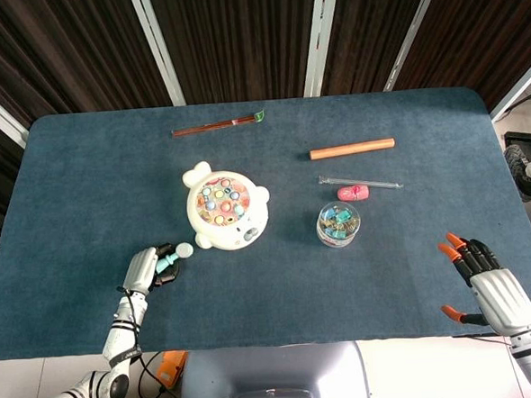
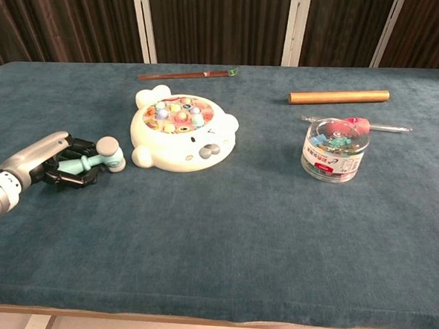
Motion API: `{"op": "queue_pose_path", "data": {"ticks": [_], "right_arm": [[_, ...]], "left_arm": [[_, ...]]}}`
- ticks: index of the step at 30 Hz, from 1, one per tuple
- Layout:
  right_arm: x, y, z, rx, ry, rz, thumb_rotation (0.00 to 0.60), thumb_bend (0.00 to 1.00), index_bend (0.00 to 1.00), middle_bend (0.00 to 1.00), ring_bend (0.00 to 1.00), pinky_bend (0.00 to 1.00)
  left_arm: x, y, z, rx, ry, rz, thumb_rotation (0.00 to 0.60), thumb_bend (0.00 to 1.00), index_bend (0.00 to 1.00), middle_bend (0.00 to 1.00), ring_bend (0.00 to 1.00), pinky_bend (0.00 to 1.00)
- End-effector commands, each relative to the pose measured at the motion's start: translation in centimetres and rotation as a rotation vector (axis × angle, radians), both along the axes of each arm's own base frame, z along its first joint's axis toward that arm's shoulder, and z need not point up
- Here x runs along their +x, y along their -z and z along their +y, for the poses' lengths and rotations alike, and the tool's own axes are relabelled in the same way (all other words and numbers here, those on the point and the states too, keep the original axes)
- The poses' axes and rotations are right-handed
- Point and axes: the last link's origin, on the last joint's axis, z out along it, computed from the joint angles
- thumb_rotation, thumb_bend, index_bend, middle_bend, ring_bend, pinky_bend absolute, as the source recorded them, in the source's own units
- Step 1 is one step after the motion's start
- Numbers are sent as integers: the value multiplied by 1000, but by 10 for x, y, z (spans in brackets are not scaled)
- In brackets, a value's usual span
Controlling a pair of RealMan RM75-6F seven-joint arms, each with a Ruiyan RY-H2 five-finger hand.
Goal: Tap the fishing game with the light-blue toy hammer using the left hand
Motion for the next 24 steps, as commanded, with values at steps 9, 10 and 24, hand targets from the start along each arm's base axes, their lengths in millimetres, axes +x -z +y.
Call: {"op": "queue_pose_path", "data": {"ticks": [9,10,24], "right_arm": [[0,0,0,6,1,-1,600,304,0,0,0,0],[0,0,0,6,1,0,600,305,0,0,0,0],[0,1,0,13,1,0,600,305,0,0,0,0]], "left_arm": [[-2,0,2,20,8,31,485,467,517,386,225,125],[-2,0,2,23,11,33,482,466,517,385,223,122],[-5,-1,3,39,22,90,456,431,479,321,152,32]]}}
